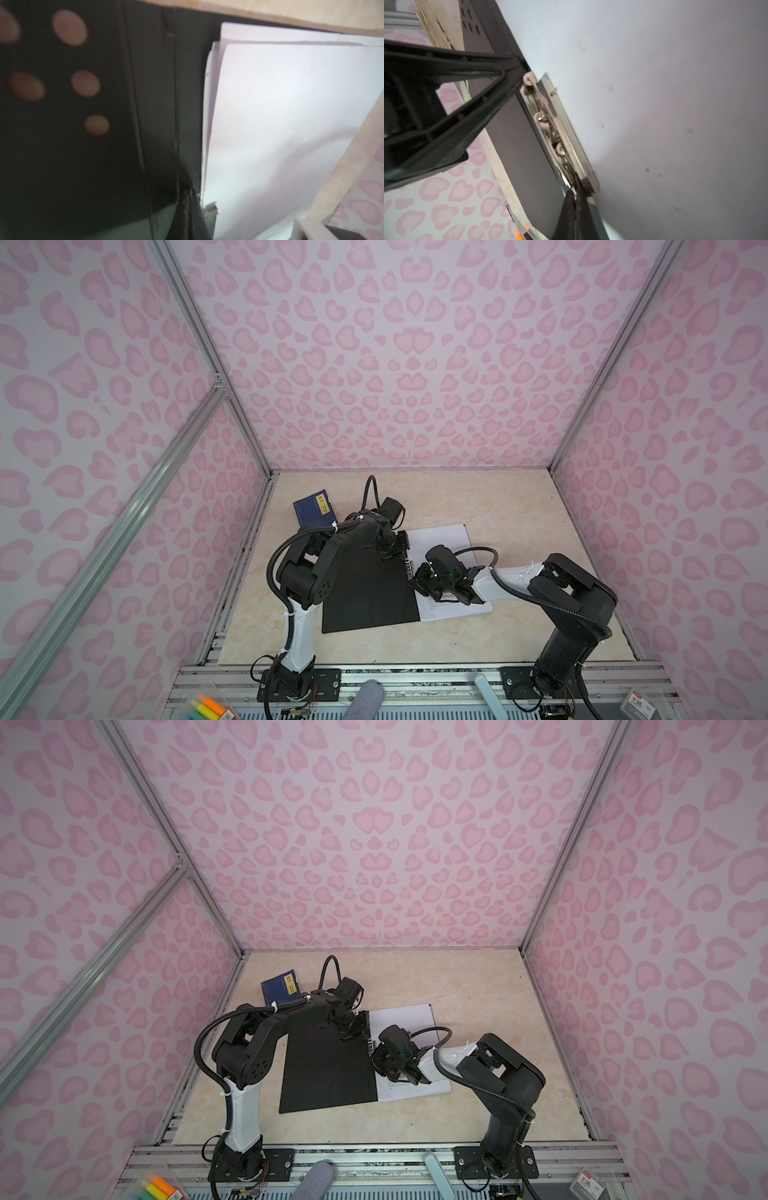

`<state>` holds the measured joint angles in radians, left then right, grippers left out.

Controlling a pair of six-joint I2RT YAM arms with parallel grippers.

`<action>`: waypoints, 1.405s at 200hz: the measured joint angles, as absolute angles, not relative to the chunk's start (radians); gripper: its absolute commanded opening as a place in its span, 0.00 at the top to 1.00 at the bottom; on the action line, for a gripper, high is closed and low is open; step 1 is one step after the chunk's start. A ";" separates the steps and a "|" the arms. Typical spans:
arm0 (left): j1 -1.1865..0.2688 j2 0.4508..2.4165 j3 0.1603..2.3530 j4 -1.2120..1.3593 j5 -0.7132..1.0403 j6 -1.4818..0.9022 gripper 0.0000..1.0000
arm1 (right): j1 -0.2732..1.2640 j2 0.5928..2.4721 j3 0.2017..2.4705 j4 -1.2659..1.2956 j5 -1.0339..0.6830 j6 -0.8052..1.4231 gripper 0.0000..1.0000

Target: Put the files into the folder

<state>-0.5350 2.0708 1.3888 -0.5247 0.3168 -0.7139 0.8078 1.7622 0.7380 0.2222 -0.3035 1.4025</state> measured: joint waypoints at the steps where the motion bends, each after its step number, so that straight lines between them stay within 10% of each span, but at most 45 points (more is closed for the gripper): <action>1: -0.535 2.071 1.389 -0.525 0.317 -0.714 0.97 | 0.808 1.763 0.738 0.223 -0.303 1.402 1.00; 107: -0.531 2.064 1.346 -0.455 0.332 -0.735 0.97 | 0.803 1.843 0.829 0.237 -0.395 1.282 1.00; 281: -0.528 2.054 1.370 -0.461 0.349 -0.744 0.88 | 0.789 1.726 0.812 0.172 -0.477 1.196 0.34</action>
<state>-0.5278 2.0537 1.3701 -0.4614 0.3492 -0.7444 0.7895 1.7264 0.8120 0.1719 -0.4767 1.1961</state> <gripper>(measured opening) 0.055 0.597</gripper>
